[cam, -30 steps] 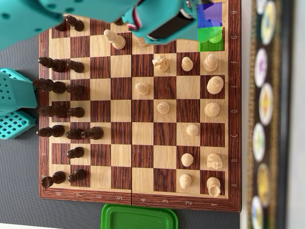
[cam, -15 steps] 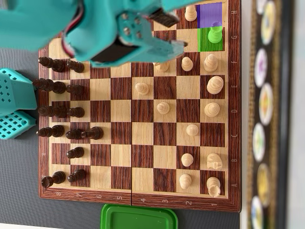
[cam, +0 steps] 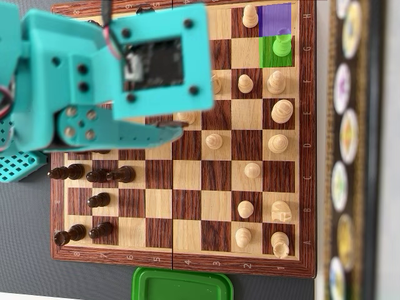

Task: Play chess

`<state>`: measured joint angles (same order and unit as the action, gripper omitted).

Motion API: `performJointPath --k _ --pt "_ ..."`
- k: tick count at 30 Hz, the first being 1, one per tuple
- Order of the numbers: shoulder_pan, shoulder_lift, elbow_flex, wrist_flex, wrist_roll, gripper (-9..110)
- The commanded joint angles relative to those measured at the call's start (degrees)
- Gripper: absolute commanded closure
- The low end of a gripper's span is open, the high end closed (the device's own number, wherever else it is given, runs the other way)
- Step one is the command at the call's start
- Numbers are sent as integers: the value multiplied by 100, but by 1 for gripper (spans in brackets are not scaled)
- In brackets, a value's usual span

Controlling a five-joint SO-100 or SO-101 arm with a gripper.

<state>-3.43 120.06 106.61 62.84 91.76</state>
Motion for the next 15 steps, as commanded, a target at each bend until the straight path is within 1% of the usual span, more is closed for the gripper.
performJointPath --k 1,11,15 --pt "325 650 255 -44 44 87" --pt "1002 2083 1222 -62 44 87" --pt "1020 2681 1819 -791 44 87"
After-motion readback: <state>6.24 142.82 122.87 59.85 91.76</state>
